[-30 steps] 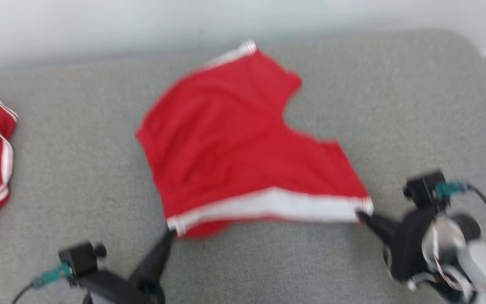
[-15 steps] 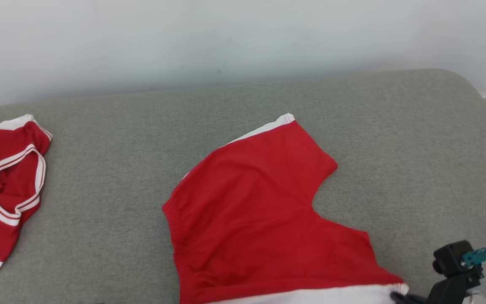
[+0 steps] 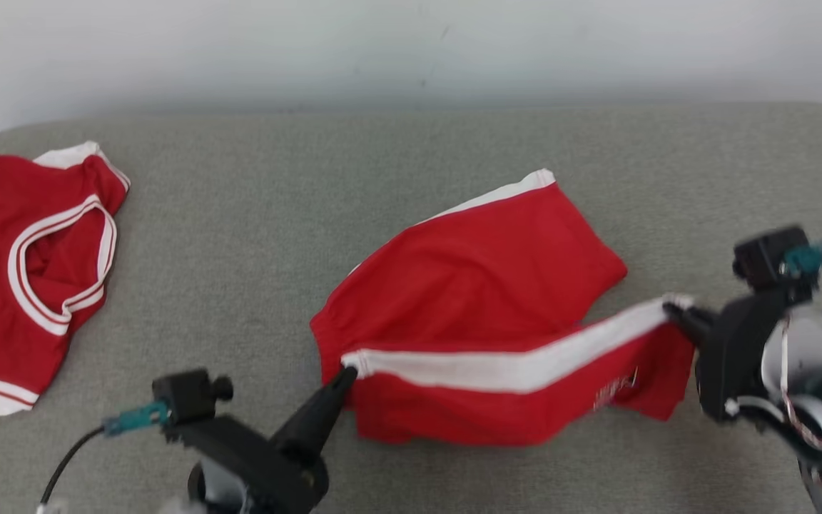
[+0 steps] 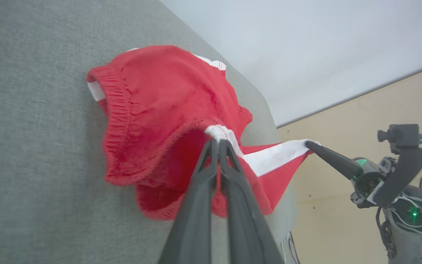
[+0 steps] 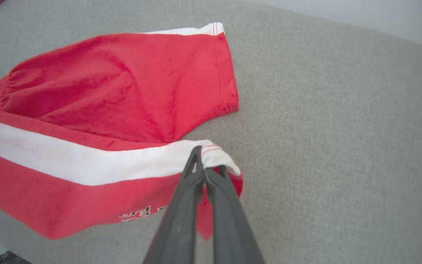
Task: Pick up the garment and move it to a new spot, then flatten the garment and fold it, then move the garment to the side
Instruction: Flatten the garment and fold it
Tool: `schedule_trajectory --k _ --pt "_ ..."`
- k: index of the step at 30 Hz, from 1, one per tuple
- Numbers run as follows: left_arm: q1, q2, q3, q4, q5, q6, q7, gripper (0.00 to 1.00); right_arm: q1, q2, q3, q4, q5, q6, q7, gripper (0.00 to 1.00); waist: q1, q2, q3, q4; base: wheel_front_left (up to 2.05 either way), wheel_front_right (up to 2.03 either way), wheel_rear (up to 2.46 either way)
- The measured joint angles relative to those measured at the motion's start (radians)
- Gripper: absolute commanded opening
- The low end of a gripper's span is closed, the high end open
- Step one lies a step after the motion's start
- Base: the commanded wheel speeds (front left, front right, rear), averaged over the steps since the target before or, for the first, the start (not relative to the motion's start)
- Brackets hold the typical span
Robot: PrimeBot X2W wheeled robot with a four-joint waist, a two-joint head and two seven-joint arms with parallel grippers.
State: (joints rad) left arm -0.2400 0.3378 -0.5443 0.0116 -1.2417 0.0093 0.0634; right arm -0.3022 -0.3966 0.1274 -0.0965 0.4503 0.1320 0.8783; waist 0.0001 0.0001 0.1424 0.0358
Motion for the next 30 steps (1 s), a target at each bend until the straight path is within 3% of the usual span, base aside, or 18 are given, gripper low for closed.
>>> schedule_trajectory --k 7,12,21,30 --pt "-0.183 -0.078 -0.040 0.161 0.134 0.018 -0.060 0.00 -0.263 -0.024 0.106 0.255 -0.053 0.000 -0.141 0.00 0.0001 0.0001 0.070 0.043 0.00 0.00 0.00" --pt "-0.252 -0.148 -0.036 0.246 0.145 0.016 -0.111 0.00 -0.398 -0.011 0.139 0.410 -0.095 0.000 -0.249 0.00 0.0002 0.0001 0.123 0.073 0.00 0.00 0.00" --pt "-0.331 -0.212 0.000 0.353 0.165 0.019 -0.215 0.00 -0.548 0.024 0.144 0.628 -0.158 0.000 -0.433 0.00 0.0001 0.0001 0.183 0.130 0.00 0.00 0.00" --pt "-0.394 -0.246 -0.001 0.420 0.167 0.026 -0.234 0.00 -0.654 0.055 0.144 0.788 -0.199 0.000 -0.542 0.00 0.0000 0.0001 0.214 0.156 0.00 0.00 0.00"
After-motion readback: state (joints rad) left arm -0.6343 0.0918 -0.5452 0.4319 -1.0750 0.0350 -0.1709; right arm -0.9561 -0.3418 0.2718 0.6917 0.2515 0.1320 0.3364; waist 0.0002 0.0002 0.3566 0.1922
